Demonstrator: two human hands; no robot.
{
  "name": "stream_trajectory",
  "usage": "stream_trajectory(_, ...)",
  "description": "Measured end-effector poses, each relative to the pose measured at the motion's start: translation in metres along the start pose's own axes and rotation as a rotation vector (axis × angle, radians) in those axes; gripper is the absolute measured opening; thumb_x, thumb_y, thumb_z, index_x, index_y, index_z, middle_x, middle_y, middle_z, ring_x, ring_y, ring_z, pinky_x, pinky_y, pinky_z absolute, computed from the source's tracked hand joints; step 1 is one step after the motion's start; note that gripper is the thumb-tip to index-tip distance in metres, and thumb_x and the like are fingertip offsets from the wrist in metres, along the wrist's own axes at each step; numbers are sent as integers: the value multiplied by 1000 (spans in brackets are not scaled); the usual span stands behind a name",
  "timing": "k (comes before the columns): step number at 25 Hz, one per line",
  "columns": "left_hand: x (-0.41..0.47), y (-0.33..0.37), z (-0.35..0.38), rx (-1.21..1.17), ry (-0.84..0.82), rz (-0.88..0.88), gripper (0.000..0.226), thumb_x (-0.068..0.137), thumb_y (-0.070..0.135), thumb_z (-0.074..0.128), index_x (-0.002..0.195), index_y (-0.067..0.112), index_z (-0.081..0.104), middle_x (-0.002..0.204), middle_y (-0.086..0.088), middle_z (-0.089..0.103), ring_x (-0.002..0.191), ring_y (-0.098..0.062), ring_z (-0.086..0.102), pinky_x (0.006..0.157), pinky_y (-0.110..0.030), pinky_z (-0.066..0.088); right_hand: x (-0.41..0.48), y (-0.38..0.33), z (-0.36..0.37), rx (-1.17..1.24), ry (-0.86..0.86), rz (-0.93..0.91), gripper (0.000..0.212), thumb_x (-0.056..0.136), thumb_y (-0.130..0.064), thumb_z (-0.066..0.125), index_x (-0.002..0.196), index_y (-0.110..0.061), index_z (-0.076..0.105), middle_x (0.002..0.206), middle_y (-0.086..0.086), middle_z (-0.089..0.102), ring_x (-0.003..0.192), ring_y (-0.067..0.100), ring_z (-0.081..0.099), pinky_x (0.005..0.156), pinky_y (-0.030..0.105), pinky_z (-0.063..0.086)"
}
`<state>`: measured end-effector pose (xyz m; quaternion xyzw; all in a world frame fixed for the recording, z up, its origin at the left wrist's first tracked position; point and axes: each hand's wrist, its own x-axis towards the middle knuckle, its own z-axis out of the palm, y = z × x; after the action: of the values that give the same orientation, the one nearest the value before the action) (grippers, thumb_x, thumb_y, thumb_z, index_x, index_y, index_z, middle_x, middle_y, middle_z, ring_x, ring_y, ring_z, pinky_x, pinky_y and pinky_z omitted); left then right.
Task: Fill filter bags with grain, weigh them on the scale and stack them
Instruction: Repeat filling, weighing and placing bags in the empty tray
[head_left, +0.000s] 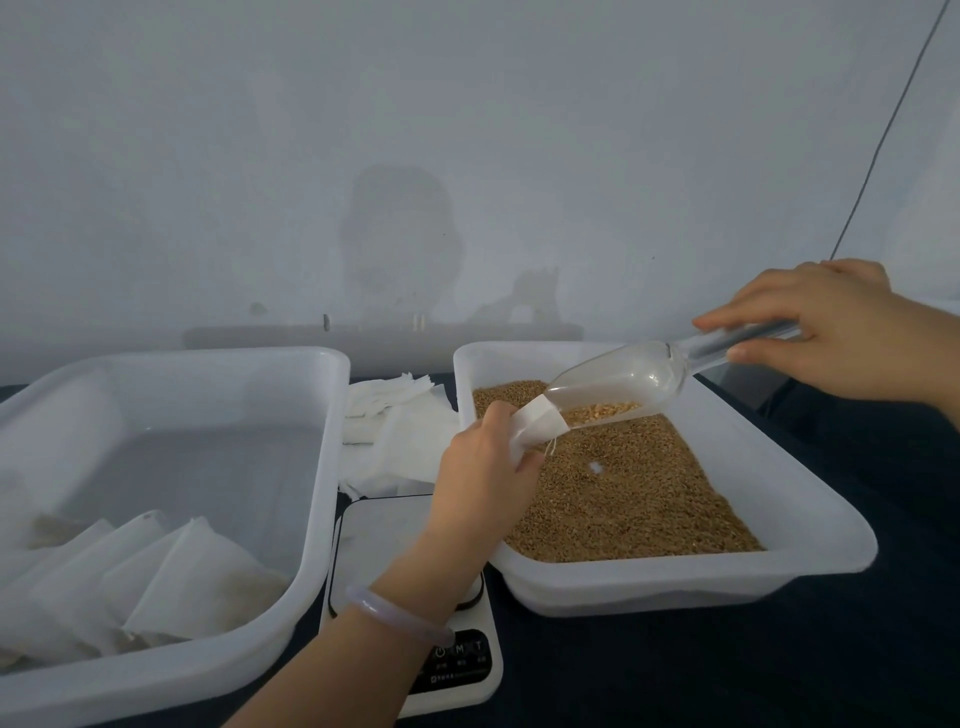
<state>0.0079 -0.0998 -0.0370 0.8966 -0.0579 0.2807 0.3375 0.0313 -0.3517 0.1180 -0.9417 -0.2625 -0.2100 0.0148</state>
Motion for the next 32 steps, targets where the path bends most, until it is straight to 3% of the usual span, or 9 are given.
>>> stream_trajectory(6,-1,0,-1,-32,16,3,30,86,25,64,110,13,50,91,-3,64,80,-23,59,58,-25,31,-1,0,4,6,40,11,29,85,-34,62,106,-53,53,106,-15,59,99,9,46,103,38,18)
stream_trajectory(12,-2,1,-1,-98,34,-19,24,88,27,63,104,13,51,84,-2,63,75,-22,59,56,-28,36,-6,7,12,227,-106,88,32,85,-31,62,99,-58,53,103,-19,60,101,9,54,98,38,37)
stream_trajectory(18,-1,-5,-1,-343,69,-232,19,83,34,68,89,29,51,71,13,57,62,0,56,47,-10,37,-38,19,58,557,-257,288,31,86,-27,62,103,-53,57,109,-26,57,104,-2,52,98,35,40)
stream_trajectory(20,-1,-5,-2,-449,89,-282,16,81,35,69,85,30,54,73,9,63,65,-1,60,51,-9,42,-44,18,78,572,-251,334,29,88,-28,60,106,-51,56,106,-26,55,97,-7,50,86,27,42)
stream_trajectory(22,0,-4,-8,-659,76,-350,13,83,31,69,89,25,59,76,1,69,70,-12,66,63,-22,56,-45,13,100,509,-267,356,27,91,-25,56,113,-41,55,104,-20,56,93,-3,53,78,22,42)
stream_trajectory(24,1,-1,-18,-880,53,-407,14,87,26,66,94,14,63,74,-7,68,71,-19,67,68,-36,60,-44,3,122,441,-339,356,24,93,-21,54,113,-34,54,105,-15,58,95,5,58,79,24,48)
stream_trajectory(27,0,4,-36,-1114,11,-498,25,96,31,52,94,8,63,71,-9,67,71,-22,66,68,-41,60,-44,-11,142,332,-503,362,20,94,-21,54,106,-36,48,115,-8,57,95,7,58,84,27,50)
stream_trajectory(29,0,4,-49,-1152,-49,-522,35,98,37,43,97,9,65,81,-10,72,81,-24,69,74,-43,59,-40,-17,142,244,-569,360,21,93,-25,57,105,-38,47,124,-4,55,101,8,56,87,25,47)
stream_trajectory(32,2,0,-73,-1153,-178,-450,38,98,41,39,103,15,67,99,-3,74,98,-17,68,85,-33,56,-30,-39,123,356,-416,288,46,84,-45,62,126,-33,50,131,-12,52,114,4,51,92,18,42)
